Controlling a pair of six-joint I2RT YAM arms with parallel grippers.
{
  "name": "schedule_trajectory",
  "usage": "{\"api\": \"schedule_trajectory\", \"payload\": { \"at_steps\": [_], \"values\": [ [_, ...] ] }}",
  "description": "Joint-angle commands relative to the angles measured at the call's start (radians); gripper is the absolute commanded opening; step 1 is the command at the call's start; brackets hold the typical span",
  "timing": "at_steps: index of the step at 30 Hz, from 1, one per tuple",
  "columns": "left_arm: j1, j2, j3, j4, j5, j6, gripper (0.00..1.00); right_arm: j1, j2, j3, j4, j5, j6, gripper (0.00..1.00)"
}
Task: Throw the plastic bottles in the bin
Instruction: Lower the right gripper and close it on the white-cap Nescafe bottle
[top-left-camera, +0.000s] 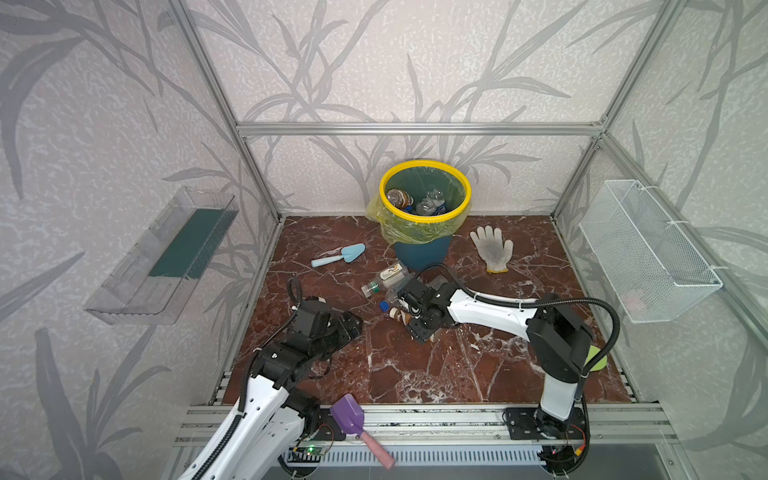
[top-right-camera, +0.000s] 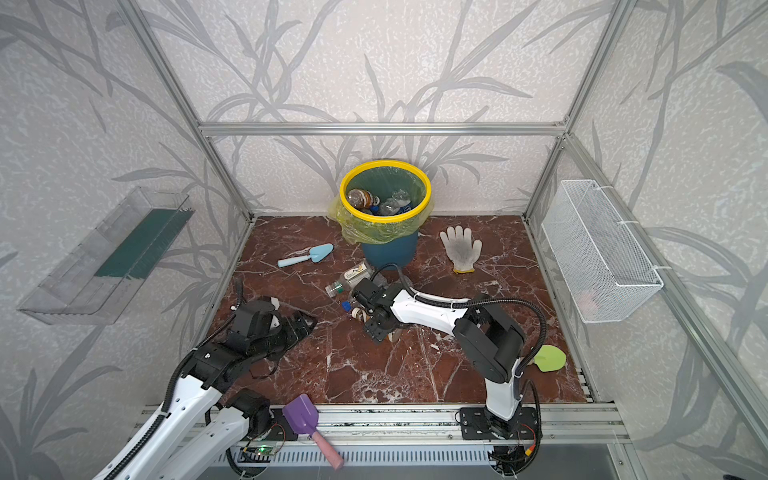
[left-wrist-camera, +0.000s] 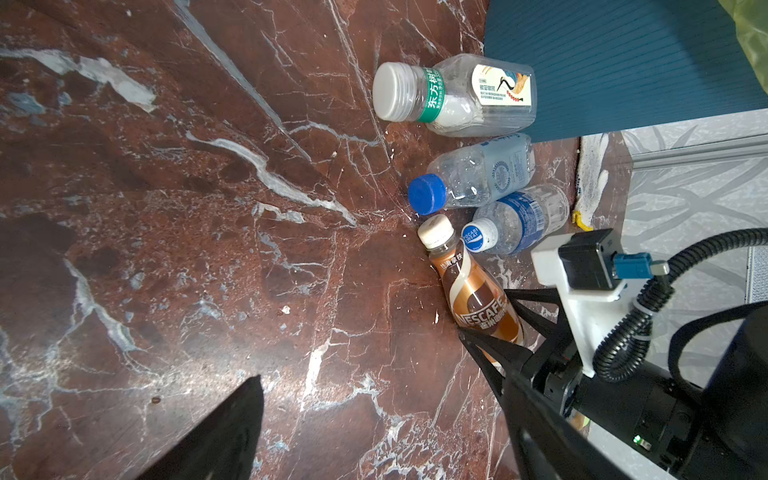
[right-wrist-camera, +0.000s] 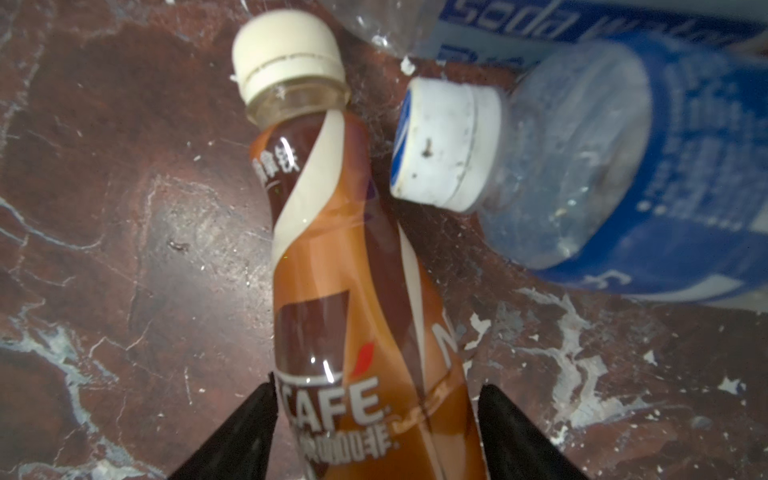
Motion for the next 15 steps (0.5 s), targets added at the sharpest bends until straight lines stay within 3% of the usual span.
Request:
{"api": "schedule_trajectory", "payload": {
  "at_steps": [1,15],
  "values": [
    [0.006,-0.001,0.02,-0.02,-0.016,0.006,0.9,0.025,-0.026,-0.023,-0.06,0.007,0.025,0.72],
    [0.007,0.023,0.016,-0.002,-0.014,0.013,0.9,0.049,-0.24,-0.26,-0.033,-0.054,0.179,0.58]
  ]
}}
